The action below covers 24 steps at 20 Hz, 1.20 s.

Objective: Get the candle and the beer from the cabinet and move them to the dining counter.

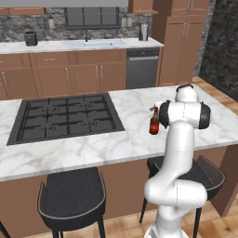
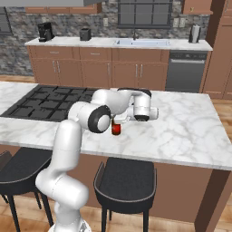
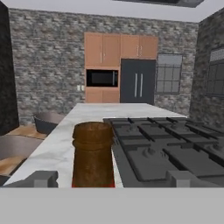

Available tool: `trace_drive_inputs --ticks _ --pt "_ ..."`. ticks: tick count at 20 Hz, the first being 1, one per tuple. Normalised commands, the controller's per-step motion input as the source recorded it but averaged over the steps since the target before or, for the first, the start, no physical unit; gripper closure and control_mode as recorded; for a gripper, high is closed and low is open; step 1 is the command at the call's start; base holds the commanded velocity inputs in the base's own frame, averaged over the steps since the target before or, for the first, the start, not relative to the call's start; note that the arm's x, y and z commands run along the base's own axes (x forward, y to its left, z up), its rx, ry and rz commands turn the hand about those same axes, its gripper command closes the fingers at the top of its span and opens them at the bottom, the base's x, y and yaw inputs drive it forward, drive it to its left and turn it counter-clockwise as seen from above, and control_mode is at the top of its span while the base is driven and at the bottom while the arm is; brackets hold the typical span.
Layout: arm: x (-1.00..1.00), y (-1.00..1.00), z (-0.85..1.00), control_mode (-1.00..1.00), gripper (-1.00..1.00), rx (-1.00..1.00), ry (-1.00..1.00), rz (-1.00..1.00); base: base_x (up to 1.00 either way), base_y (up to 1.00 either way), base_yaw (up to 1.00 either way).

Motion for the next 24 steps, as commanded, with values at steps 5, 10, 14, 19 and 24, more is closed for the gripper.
trace_drive_inputs --ticks 5,10,14,19,24 --pt "0.0 -0.36 0.16 -1.0 -1.0 0.0 0.0 0.0 0.0 0.0 0.0" --pt "0.0 -0.36 0.21 -1.0 -1.0 0.0 0.0 0.0 0.0 0.0 0.0" --pt "-0.01 -0.36 0.36 -1.0 -1.0 0.0 0.0 0.0 0.0 0.0 0.0" --pt "-0.13 -0.46 0.45 -1.0 -1.0 -0.01 0.0 0.0 0.0 0.0 0.0" --pt "-0.25 -0.45 0.42 -1.0 -1.0 -0.04 0.0 -0.02 0.0 0.0 0.0"
